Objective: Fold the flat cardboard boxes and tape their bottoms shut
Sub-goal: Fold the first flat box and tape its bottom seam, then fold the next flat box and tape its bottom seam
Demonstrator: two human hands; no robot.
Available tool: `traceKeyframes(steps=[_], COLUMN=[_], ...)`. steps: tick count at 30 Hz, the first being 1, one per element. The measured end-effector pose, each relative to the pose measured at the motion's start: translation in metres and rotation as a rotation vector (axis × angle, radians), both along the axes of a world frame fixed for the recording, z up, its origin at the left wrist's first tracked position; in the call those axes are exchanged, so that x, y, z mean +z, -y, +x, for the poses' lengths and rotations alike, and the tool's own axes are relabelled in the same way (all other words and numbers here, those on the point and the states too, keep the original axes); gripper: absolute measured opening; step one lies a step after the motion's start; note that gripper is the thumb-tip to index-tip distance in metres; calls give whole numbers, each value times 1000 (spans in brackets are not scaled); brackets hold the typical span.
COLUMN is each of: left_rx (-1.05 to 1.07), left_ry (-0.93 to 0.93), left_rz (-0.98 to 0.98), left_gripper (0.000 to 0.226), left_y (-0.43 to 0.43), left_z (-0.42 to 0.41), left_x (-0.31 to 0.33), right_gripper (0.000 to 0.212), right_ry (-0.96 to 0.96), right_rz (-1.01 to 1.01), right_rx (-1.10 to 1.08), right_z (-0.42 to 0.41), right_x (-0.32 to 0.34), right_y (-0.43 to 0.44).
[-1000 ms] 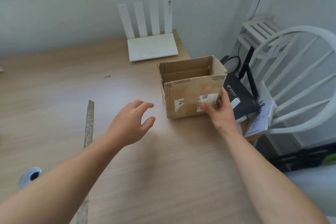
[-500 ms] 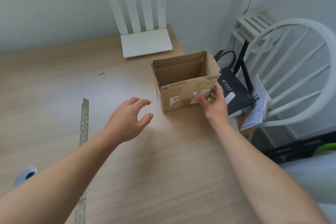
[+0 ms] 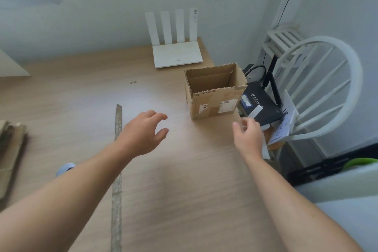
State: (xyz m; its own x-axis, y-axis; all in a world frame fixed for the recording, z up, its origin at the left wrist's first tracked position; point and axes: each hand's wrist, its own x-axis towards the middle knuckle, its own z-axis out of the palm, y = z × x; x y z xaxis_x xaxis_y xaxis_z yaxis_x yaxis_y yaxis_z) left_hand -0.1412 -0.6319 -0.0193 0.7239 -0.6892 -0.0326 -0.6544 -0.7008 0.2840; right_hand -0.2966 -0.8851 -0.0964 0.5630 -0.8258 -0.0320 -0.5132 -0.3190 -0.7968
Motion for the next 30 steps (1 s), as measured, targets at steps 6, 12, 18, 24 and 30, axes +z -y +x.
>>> traceKeyframes(steps=[6, 12, 18, 24, 30], left_rx=[26, 104, 219, 340, 459], left_ry=[102, 160, 187, 214, 215], left_rz=[99, 135, 180, 283, 374], left_gripper=[40, 43, 44, 36, 35], left_y=[-64, -166, -314, -424, -494], left_z=[-47, -111, -178, -200, -196], left_x=[34, 75, 102, 123, 128], right_gripper=[30, 36, 38, 38, 34], right_ry=[-251, -310, -287, -247, -280], right_rz=[-361, -625, -810, -918, -910], right_rx=[433, 688, 830, 972, 1094], right_z=[-29, -56, -85, -87, -52], right_x=[50, 111, 155, 175, 178], right_y=[-97, -222, -365, -466, -518])
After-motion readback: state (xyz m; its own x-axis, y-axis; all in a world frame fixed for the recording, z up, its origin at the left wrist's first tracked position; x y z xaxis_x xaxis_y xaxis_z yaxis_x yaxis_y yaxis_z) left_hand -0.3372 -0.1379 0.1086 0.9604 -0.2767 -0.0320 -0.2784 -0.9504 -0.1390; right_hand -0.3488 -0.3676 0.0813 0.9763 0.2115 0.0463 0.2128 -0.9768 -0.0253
